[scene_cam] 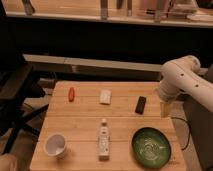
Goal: Push the eraser across the table
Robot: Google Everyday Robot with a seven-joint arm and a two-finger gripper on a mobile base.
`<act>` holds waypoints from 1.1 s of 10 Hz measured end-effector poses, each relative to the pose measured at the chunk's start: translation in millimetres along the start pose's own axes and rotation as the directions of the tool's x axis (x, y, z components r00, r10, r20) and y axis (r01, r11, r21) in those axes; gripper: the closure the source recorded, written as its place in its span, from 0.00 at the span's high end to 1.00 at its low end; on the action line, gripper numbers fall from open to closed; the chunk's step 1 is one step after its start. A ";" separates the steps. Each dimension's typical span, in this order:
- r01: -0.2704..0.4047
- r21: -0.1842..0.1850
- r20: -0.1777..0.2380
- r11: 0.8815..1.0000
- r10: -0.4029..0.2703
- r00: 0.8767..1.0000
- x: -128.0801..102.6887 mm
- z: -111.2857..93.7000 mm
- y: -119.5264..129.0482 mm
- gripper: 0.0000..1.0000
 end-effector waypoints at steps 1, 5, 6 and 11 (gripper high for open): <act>0.003 -0.002 -0.002 1.000 -0.003 1.000 0.5 1.5 -1.9 0.80; 0.014 -0.010 -0.004 1.000 -0.014 1.000 -0.3 7.7 -9.6 0.80; 0.018 -0.012 -0.005 1.000 -0.018 1.000 -1.7 9.4 -11.4 0.80; 0.043 -0.017 -0.015 0.999 -0.043 0.999 -6.1 16.3 -20.6 0.80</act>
